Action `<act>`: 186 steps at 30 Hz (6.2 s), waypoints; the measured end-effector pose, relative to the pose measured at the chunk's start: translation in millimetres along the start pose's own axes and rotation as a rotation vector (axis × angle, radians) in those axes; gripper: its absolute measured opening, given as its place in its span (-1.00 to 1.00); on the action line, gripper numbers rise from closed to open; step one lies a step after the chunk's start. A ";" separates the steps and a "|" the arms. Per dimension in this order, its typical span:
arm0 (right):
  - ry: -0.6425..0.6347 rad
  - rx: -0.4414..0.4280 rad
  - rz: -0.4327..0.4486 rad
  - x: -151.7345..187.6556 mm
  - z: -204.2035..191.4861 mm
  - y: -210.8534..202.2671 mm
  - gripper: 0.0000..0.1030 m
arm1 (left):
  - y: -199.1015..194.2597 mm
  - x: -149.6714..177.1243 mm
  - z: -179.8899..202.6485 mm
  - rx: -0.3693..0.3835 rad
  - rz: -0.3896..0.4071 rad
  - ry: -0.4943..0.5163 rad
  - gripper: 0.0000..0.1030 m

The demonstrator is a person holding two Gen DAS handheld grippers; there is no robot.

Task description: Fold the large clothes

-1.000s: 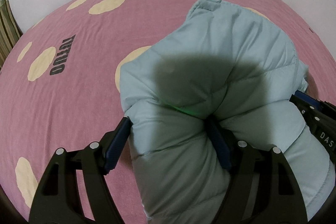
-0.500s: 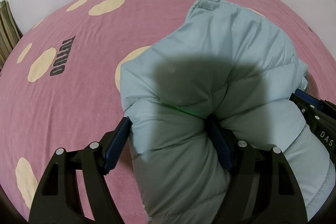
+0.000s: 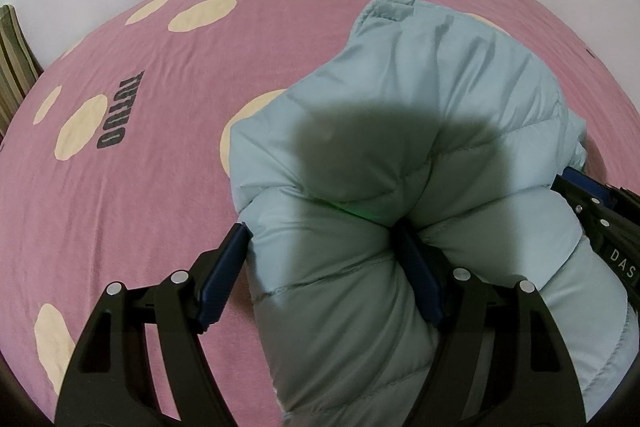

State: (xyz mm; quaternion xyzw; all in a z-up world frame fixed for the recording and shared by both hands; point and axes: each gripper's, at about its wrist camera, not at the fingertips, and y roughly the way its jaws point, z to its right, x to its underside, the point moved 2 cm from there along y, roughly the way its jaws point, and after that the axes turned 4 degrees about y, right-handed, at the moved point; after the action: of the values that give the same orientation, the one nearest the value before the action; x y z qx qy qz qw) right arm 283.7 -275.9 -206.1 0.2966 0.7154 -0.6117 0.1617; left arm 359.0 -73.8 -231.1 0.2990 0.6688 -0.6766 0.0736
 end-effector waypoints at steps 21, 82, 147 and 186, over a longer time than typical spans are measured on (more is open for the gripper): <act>0.027 0.026 0.061 7.9 -1.5 -41.2 0.12 | -62.0 18.5 0.6 -0.007 0.084 -0.042 0.56; 0.015 0.026 0.339 116.0 -47.5 -258.9 0.55 | -294.1 137.5 16.3 -0.068 0.472 -0.153 0.90; 0.011 0.023 0.334 120.1 -56.2 -259.0 0.55 | -291.7 144.7 14.1 -0.056 0.469 -0.146 0.90; 0.031 0.046 0.309 106.2 -22.5 -233.5 0.55 | -241.1 132.8 -40.6 -0.135 0.408 -0.263 0.96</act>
State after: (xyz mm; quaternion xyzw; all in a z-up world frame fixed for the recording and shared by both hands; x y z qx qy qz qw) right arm 59.4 -247.6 -82.7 0.4162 0.6496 -0.5910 0.2358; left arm 143.3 27.3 -87.3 0.3317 0.6230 -0.6346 0.3148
